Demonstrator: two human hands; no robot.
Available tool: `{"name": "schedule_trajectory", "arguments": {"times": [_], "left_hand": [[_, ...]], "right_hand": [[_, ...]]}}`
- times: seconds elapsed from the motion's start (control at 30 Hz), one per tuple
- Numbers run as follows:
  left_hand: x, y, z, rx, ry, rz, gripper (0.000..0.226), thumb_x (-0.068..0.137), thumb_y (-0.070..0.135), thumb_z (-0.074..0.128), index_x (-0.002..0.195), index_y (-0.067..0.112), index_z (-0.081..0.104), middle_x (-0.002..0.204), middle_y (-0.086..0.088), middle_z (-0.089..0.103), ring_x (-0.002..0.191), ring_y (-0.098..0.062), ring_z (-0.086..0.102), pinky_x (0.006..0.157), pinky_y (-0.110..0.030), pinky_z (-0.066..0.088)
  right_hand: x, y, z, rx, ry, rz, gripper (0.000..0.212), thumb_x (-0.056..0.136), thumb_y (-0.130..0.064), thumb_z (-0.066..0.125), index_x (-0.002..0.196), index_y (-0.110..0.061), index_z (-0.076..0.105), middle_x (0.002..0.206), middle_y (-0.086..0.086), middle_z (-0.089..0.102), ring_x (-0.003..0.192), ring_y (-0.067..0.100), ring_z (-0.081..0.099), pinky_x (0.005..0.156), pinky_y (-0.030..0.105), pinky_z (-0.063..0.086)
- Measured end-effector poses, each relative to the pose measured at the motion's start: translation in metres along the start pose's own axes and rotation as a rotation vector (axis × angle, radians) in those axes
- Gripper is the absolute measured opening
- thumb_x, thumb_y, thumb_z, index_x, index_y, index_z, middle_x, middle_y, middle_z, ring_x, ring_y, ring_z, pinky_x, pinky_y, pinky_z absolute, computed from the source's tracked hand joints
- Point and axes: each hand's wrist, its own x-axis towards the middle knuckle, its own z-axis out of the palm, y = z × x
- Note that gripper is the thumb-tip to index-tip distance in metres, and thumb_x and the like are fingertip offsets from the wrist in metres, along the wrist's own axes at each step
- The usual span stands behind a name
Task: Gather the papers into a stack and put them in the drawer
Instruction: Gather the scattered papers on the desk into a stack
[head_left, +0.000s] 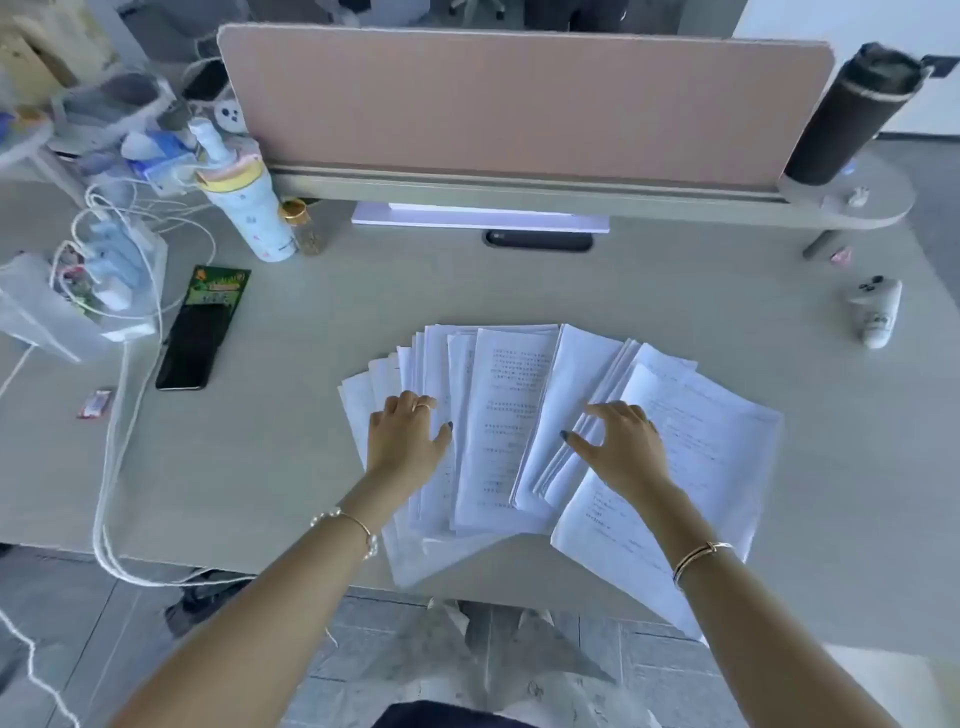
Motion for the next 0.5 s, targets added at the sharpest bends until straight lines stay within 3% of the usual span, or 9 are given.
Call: {"name": "schedule_trajectory", "arguments": {"times": [0.1, 0.2, 0.3, 0.5], "left_hand": [[0.002, -0.007, 0.018, -0.001, -0.029, -0.128, 0.059, 0.091, 0.041, 0.045, 0.138, 0.007, 0.037, 0.147, -0.011, 0.035, 0.135, -0.031, 0.03, 0.106, -0.045, 0.028], [0.006, -0.015, 0.04, 0.004, -0.102, -0.233, 0.079, 0.091, 0.053, 0.039, 0.148, 0.008, 0.01, 0.159, -0.016, 0.005, 0.146, -0.036, 0.002, 0.115, -0.054, 0.011], [0.011, -0.021, 0.06, 0.003, -0.169, -0.252, 0.083, 0.09, 0.059, 0.03, 0.149, 0.009, 0.0, 0.16, -0.014, -0.008, 0.146, -0.033, -0.009, 0.117, -0.055, 0.004], [0.031, -0.016, 0.082, -0.075, -0.154, -0.097, 0.073, 0.095, 0.049, 0.027, 0.149, 0.011, -0.002, 0.16, -0.006, -0.012, 0.146, -0.028, -0.017, 0.118, -0.049, -0.008]], "right_hand": [[0.001, 0.01, 0.02, -0.039, -0.042, 0.065, 0.054, 0.085, -0.047, 0.057, 0.128, -0.016, 0.051, 0.139, 0.005, 0.049, 0.131, 0.026, 0.038, 0.101, 0.038, 0.034], [0.001, 0.019, 0.039, -0.084, -0.095, 0.14, 0.067, 0.085, -0.053, 0.054, 0.139, -0.017, 0.037, 0.153, 0.009, 0.027, 0.142, 0.029, 0.019, 0.108, 0.044, 0.026], [0.002, 0.021, 0.06, -0.069, -0.116, 0.182, 0.076, 0.085, -0.055, 0.051, 0.146, -0.018, 0.022, 0.159, 0.009, 0.009, 0.146, 0.027, 0.004, 0.112, 0.047, 0.021], [0.02, -0.013, 0.099, -0.092, -0.081, -0.074, 0.078, 0.088, -0.056, 0.045, 0.148, -0.017, 0.015, 0.16, 0.0, 0.01, 0.148, 0.019, 0.003, 0.113, 0.039, 0.016]]}}
